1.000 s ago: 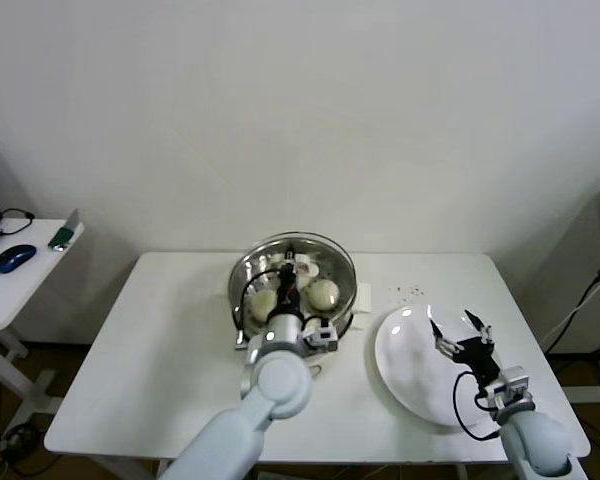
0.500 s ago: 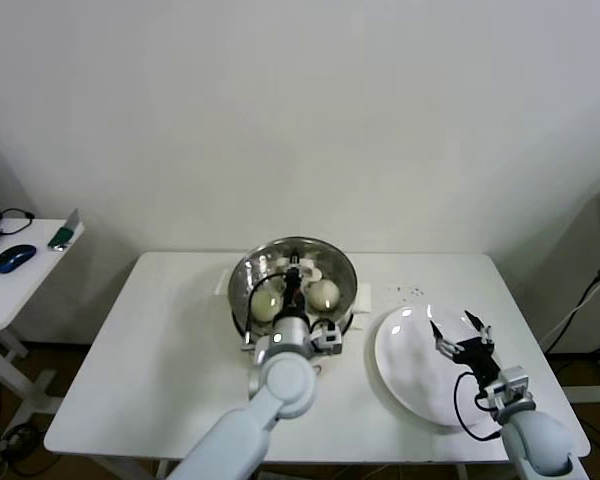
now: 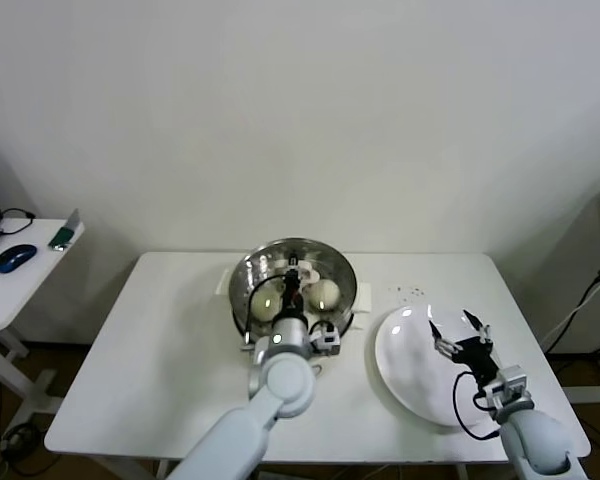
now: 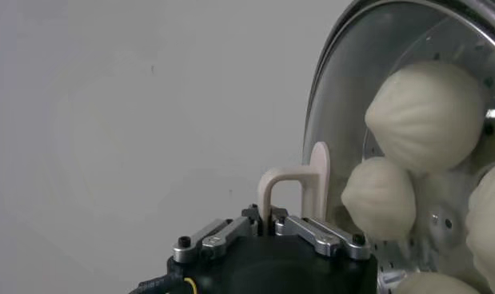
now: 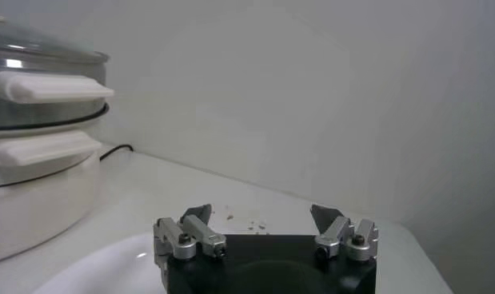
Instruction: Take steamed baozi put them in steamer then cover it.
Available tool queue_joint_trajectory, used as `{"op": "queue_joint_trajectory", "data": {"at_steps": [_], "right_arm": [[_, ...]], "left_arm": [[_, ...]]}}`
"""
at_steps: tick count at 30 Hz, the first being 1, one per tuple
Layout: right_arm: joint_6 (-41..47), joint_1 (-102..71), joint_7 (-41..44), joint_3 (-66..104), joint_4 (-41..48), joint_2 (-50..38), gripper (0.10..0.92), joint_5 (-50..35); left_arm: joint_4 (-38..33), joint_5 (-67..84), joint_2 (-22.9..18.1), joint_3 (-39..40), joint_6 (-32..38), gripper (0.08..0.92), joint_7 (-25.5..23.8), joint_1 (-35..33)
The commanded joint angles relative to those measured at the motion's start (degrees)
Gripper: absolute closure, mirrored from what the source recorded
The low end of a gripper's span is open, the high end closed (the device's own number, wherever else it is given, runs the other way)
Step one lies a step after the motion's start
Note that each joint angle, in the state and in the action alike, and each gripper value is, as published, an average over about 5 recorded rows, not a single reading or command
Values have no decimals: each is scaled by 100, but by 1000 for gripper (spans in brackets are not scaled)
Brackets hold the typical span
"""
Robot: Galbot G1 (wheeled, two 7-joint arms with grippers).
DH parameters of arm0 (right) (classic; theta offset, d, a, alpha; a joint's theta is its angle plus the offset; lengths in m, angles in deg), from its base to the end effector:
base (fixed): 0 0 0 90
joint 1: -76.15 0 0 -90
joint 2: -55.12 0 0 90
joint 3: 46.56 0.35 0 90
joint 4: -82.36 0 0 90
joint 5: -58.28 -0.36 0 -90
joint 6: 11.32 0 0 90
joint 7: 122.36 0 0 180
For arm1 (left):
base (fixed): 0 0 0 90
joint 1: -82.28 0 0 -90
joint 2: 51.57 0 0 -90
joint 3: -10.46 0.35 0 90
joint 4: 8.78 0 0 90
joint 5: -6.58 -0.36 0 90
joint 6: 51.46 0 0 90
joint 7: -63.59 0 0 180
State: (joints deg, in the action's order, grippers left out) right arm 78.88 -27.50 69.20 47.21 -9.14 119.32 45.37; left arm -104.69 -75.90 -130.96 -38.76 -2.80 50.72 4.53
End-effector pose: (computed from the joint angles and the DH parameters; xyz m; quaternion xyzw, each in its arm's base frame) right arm 0.2790 -0.1695 -0.3727 0.0863 -0.9849 0.1046 0.1077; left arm 0.3394 -0.1723 -0.2851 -0.0040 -0.7009 -0.7132 0.0094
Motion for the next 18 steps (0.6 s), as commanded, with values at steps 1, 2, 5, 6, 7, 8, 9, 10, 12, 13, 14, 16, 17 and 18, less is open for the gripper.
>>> {"op": "queue_joint_trajectory", "data": {"at_steps": [1,2,5,6,7,8,9,10,12,13,14,16,17,18], "right_arm": [[-3,-2,3,17,2,24,203,15],[0,-2,3,20,0,24,203,15],[10,-4,6,27,-1,21,203,23],[17,-5,6,28,-1,21,203,25],[34,-5,5,29,-2,20,203,26],[52,-6,4,30,-4,20,203,24],[80,-5,-3,31,-7,21,203,18],[125,-2,-16,32,-12,23,203,11],[215,2,-39,34,-26,24,203,2],[277,4,-57,34,-37,24,203,0],[345,5,-75,35,-51,23,203,4],[461,8,-98,34,-71,20,203,18],[506,13,-109,37,-74,21,203,19],[544,20,-111,44,-76,25,203,29]], "left_arm": [[30,48,-12,-3,12,849,-29,-14],[5,59,-15,-3,-3,849,-74,-19],[-117,74,-4,3,-38,849,-161,-46],[-165,89,6,9,-45,847,-169,-53],[-221,112,21,18,-58,845,-169,-61],[-278,141,37,26,-75,836,-174,-67],[-343,178,57,36,-95,818,-182,-73],[-427,221,82,48,-118,799,-190,-79],[-604,303,141,67,-165,740,-199,-95],[-707,341,173,70,-183,714,-202,-109],[-814,380,211,68,-201,688,-208,-127],[-1011,472,295,58,-238,644,-222,-181],[-1129,519,352,49,-255,618,-229,-227],[-1237,563,407,37,-272,584,-235,-275]]}}
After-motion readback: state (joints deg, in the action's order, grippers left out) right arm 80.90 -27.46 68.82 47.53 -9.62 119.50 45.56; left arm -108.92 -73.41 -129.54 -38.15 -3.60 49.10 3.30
